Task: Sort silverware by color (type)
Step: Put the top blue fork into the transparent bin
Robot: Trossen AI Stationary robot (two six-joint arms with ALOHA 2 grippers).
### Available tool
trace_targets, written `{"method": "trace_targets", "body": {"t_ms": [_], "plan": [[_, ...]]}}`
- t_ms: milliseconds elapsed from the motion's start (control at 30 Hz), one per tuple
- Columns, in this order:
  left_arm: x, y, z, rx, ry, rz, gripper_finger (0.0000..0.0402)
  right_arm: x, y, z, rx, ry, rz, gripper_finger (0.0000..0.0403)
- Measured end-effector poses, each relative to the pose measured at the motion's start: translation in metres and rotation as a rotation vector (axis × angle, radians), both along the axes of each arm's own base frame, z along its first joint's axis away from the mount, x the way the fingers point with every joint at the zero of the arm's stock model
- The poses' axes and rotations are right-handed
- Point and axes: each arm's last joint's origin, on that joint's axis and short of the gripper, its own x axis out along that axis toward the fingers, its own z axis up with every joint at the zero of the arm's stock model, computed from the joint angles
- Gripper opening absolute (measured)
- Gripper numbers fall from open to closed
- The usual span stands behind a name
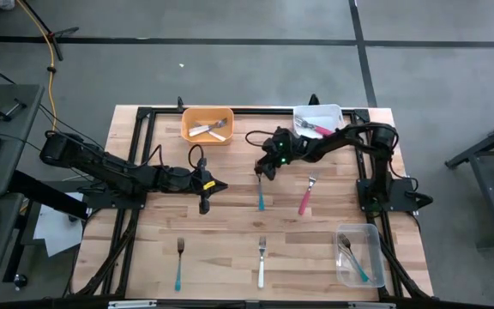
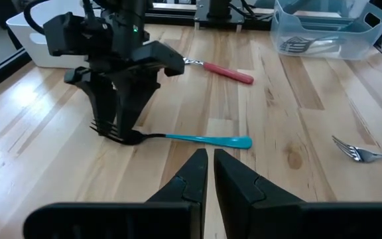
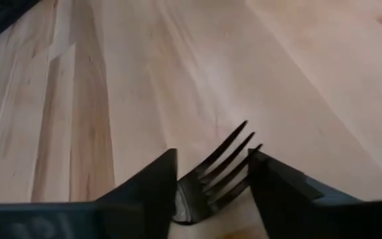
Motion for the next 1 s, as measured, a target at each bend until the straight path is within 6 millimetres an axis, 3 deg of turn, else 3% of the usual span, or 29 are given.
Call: {"method": "trace_targets", "body": {"t_ms": [267, 333, 500, 767, 1000], "plan": [[0.0, 0.0, 0.0, 0.001, 0.002, 0.0, 0.0019, 0.004, 0.003, 0.002, -0.041, -0.041, 0.028, 0.0026], [0.0, 0.0, 0.0, 0.0, 0.002, 0.0, 0.0019, 0.005, 0.003, 0.003, -0.039, -0.06, 0.036, 0.0012], [0.0, 0.0, 0.0, 0.001, 0.002, 0.0, 0.0019, 0.006, 0.004, 0.011, -0.012, -0.074, 0.059, 0.0022], [0.0, 0.0, -0.001, 0.002, 0.01, 0.0, 0.0019, -0.01, 0.028, 0.074, 0.033, -0.064, 0.08, 0.0005], [0.0, 0.0, -0.001, 0.002, 0.011, 0.0, 0.0019, -0.048, 0.087, 0.134, 0.084, 0.041, 0.051, 0.0003]]}}
